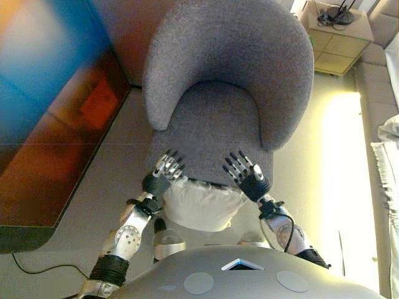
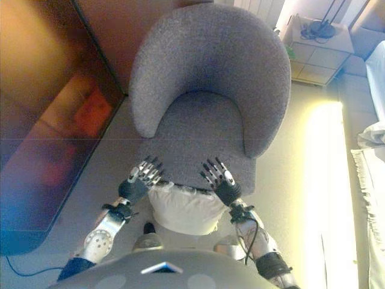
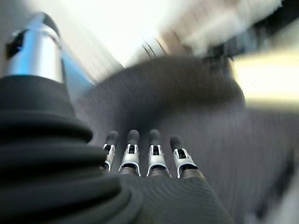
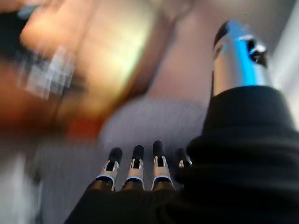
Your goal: Pick up the cushion and take it to the sofa
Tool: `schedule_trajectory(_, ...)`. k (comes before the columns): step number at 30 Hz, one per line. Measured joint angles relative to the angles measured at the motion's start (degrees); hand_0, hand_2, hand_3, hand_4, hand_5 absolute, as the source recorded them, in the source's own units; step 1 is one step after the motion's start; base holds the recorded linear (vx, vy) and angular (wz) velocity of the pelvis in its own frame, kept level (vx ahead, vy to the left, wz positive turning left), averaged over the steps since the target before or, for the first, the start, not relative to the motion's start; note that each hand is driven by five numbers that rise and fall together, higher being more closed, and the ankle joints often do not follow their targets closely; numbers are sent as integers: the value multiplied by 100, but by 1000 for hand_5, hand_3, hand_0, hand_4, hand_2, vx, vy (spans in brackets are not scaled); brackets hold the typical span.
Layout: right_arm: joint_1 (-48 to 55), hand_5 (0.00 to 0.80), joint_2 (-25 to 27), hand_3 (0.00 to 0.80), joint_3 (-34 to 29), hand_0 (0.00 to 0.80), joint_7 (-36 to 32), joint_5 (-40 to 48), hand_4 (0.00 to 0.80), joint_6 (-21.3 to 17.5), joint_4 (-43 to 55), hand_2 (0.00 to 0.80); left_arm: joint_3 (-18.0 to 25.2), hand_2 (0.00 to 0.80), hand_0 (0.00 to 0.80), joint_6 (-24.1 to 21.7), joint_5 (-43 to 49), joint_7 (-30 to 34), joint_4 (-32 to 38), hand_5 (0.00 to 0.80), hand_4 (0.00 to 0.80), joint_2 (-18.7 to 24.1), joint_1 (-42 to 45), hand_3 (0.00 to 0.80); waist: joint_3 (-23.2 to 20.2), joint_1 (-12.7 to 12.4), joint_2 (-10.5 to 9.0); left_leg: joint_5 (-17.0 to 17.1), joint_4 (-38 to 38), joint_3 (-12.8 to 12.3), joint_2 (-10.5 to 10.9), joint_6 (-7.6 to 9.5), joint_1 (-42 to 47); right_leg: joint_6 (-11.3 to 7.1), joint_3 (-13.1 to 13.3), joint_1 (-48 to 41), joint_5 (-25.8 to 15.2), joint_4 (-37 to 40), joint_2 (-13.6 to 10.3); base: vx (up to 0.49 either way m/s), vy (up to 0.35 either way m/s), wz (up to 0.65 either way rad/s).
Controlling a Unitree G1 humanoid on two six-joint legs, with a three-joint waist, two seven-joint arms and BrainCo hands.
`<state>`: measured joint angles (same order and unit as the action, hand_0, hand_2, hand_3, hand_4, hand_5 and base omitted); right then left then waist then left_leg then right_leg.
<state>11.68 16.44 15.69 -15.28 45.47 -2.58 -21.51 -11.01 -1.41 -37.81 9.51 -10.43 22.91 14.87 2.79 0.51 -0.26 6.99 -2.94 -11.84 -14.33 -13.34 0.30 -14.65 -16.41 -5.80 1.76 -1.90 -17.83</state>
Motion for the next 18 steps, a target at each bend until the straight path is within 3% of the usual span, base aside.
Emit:
schedule_trajectory(3, -20, 0, 328, 0, -56, 0, 678, -587, 0, -195, -248, 0, 100, 0, 0, -109, 671, -631, -180, 0, 0, 185, -52, 0, 43, -3, 25, -1, 49, 4, -1, 0, -20, -1, 4, -1, 1, 3, -2, 30, -13, 0)
schedule_trajectory(6, -220, 0, 290, 0, -111, 0, 1071, -808, 0, -242, -656, 0, 17, 0, 0, -194, 1077, -987, -908, 0, 0, 153, -337, 0, 188, 3, 69, -14, 150, 44, -15, -14, -99, -2, 5, 17, 1, -21, -1, 30, -30, 3)
schedule_trajectory(9, -388, 0, 261, 0, -136, 0, 1409, -1011, 0, -275, -825, 0, -18, 0, 0, -305, 1130, -1128, -1064, 0, 0, 42, -545, 0, 438, 0, 98, -46, 404, 117, -41, -9, -396, 2, 24, 266, 14, -222, -28, -165, -32, 4)
schedule_trajectory(13, -1177, 0, 330, 0, -114, 0, 1714, -1046, 0, -449, -1075, 0, -338, 0, 0, -630, 1105, -1312, -1417, 0, 0, 73, -1345, 0, 1012, -5, 226, -230, 1420, 289, -148, 110, -1588, 28, 199, 1447, 222, -1296, -148, -322, 3, 0)
schedule_trajectory(18, -2485, 0, 498, 0, 33, 0, 2014, -999, 0, -461, -1762, 0, -605, 0, 0, -835, 956, -1617, -1786, 0, 0, 75, -2410, 0, 1815, -4, 242, -797, 3079, 577, -144, 283, -3113, 96, 645, 3129, 769, -3162, -577, -241, 37, -3)
